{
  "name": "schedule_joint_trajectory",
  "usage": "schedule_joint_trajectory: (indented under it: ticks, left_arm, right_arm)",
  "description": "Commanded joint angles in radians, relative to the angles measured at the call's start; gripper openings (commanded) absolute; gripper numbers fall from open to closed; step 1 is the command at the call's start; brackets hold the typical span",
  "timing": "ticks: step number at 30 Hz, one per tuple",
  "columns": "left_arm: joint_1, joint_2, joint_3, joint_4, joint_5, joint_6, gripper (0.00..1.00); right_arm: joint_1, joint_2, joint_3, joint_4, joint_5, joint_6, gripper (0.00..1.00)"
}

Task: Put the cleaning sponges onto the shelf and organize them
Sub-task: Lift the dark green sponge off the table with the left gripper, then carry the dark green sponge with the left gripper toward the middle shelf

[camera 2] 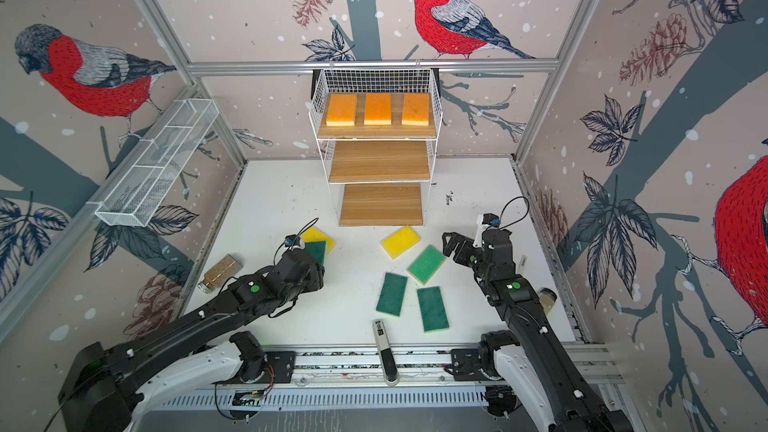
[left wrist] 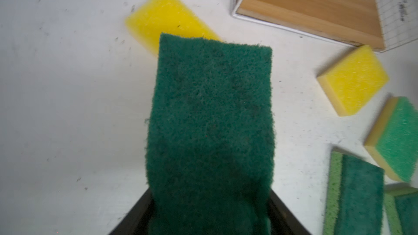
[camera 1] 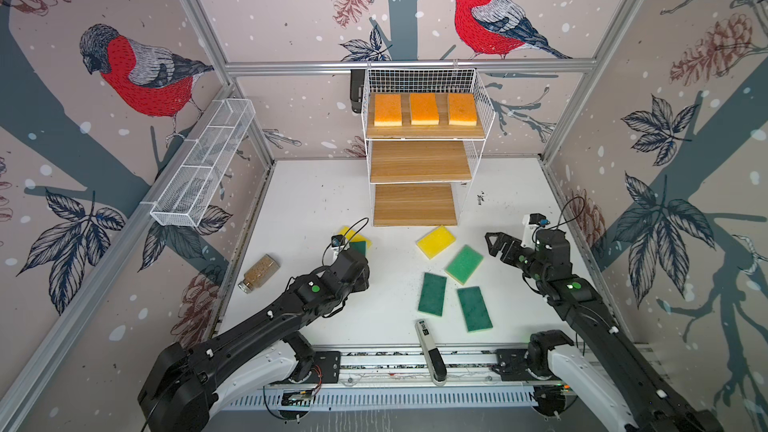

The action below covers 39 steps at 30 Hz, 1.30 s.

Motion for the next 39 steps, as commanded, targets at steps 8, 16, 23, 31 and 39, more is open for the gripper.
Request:
schedule_joint_trajectory:
  ticks: [8, 16, 23, 31, 39]
  left_arm:
    - [-0.123, 0.168, 0.312, 0.032, -0.176, 0.143, 0.63]
    - [-0.122, 0.249, 0.481, 0.139, -0.258, 0.331, 0.65]
    - [-0.074, 0.356, 0.605, 0.155, -0.286, 0.432, 0.67]
    - [0.007, 0.432, 0.679, 0.220, -0.247, 0.499, 0.67]
    - [0.010, 0.520, 0.726, 0.301, -0.241, 0.494, 0.67]
  right_arm:
    - [0.026, -0.047, 0.006, -0.021, 0.006, 0.012, 1.00]
    - [0.042, -0.067, 0.002, -0.023, 0.004, 0.012, 1.00]
    - [0.055, -0.076, 0.002, -0.023, 0.001, 0.013, 1.00]
    - [0.061, -0.080, 0.002, -0.022, 0.000, 0.016, 1.00]
    - [0.065, -0.077, -0.010, 0.001, -0.005, 0.025, 1.00]
